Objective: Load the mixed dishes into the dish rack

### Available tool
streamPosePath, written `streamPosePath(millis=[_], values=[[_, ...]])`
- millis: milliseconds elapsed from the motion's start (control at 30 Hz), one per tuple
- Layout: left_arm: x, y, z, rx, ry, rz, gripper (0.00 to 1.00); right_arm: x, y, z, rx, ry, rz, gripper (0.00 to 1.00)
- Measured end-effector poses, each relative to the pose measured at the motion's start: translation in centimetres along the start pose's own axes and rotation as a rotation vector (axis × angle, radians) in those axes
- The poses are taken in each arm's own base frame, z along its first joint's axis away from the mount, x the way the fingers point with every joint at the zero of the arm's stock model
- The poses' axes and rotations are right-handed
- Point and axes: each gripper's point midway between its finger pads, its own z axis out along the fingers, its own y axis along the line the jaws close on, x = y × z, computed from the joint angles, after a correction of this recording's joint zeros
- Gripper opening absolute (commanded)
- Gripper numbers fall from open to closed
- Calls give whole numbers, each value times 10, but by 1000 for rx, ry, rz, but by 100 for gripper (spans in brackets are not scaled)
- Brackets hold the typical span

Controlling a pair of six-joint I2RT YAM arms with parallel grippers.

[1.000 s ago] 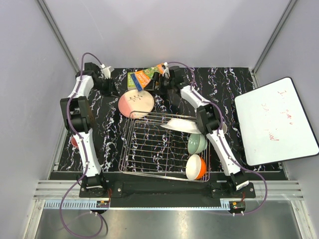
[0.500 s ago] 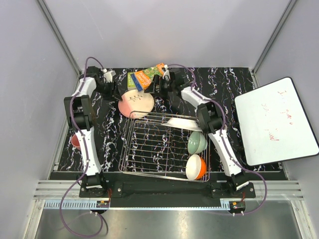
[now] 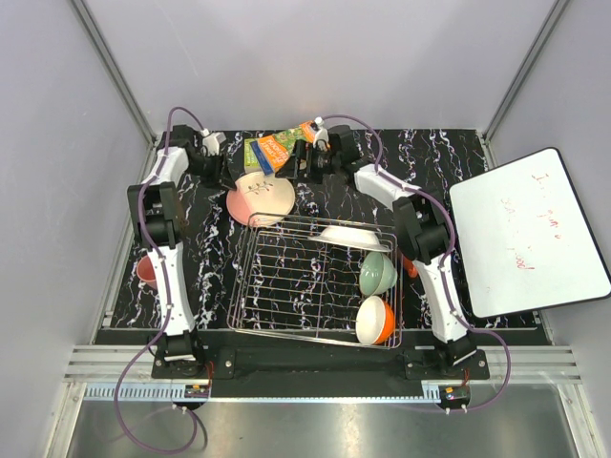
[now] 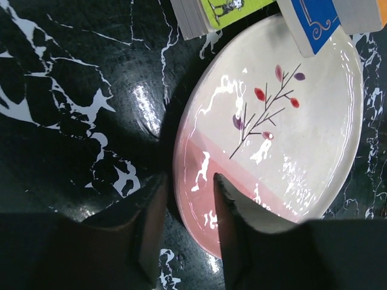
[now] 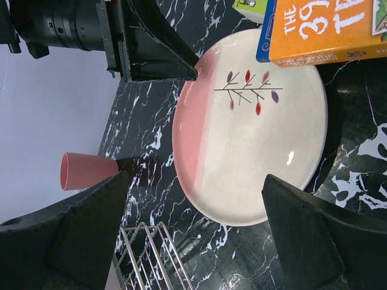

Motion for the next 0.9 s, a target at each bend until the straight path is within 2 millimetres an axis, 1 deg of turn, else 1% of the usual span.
streamPosePath(millis=[67,167,333,367,400,467,533,600,633,700,733,900], values=[[2,0,2,6,4,-2,32,0,0,0,1,-1,0,100],[3,0,3,9,7,9,33,0,-2,-2,7,2,7,100],[3,0,4,13,8,20,42,-4,-7,-5,13,-6,11,100],[3,-1,4,13,8,20,46,-6,-8,-6,15,-9,12,100],[4,-1,5,14,11,19,52,-7,-9,-7,16,-11,12,100],[4,-1,7,20,15,12,53,-8,-11,-8,18,-14,14,100],[-1,-1,8,22,12,20,42,-9,-12,-9,19,-16,15,100],[-3,0,11,16,14,25,33,-10,-13,-10,21,-18,16,100],[-4,2,13,15,17,29,22,-10,-13,-10,21,-18,16,100],[-3,3,13,8,25,29,9,-10,-13,-10,21,-18,16,100],[-2,5,13,-1,28,40,0,-10,-13,-10,21,-18,16,100],[2,8,10,-6,36,69,0,-11,-13,-10,21,-19,21,100]])
